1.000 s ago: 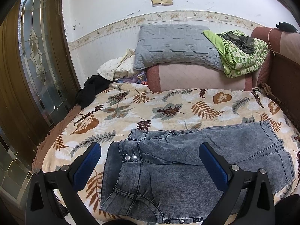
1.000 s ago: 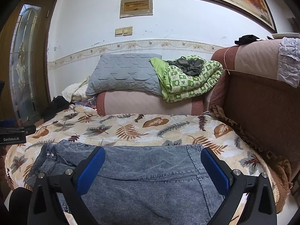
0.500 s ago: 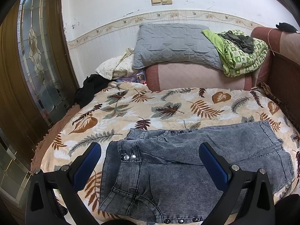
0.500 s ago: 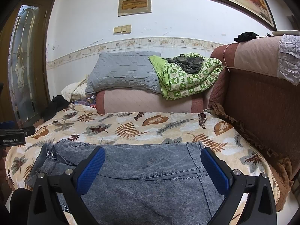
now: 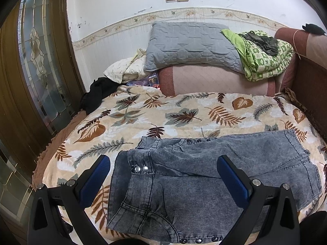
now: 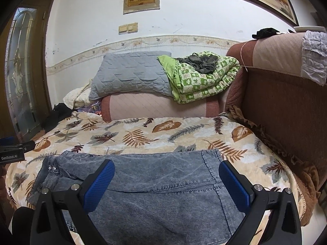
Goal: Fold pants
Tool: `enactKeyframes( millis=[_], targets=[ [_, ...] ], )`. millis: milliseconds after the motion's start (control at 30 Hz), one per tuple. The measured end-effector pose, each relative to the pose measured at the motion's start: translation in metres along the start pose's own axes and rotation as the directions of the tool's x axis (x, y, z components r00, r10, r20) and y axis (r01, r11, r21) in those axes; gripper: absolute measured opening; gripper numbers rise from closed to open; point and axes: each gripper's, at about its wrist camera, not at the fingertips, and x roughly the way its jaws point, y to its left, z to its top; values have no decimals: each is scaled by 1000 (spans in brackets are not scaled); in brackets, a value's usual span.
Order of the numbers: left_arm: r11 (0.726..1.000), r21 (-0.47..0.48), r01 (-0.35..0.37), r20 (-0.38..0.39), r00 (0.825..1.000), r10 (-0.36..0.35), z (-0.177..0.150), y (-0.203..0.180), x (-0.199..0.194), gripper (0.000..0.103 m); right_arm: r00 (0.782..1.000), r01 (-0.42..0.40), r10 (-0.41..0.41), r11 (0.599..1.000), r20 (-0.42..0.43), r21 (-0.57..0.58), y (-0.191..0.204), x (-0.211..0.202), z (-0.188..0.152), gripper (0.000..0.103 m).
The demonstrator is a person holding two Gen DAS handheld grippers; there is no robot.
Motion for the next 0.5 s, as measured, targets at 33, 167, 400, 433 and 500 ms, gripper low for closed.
enactKeyframes(
  millis=[33, 167, 400, 433, 500],
  targets=[
    [1000, 0, 0, -2, 1000, 0, 0, 0, 1, 103, 1000, 1, -1, 1000, -8, 2, 0, 2, -1, 103],
    [1000, 0, -1, -5, 1000, 1, -1, 1, 3, 103, 1000, -3, 3, 1000, -19, -3, 3, 5, 0, 103],
    [1000, -1, 3, -4, 1000, -3, -1, 1, 5, 103, 1000, -4, 4, 1000, -29, -11, 8, 9, 3, 103],
    [1000, 0, 4, -3, 1000, -4, -1, 1, 5, 103, 1000, -4, 4, 1000, -31, -10, 9, 10, 3, 103],
    [1000, 3, 6, -3, 1000, -6, -1, -1, 7, 103, 999, -4, 3, 1000, -33, -11, 9, 11, 3, 103]
  ],
)
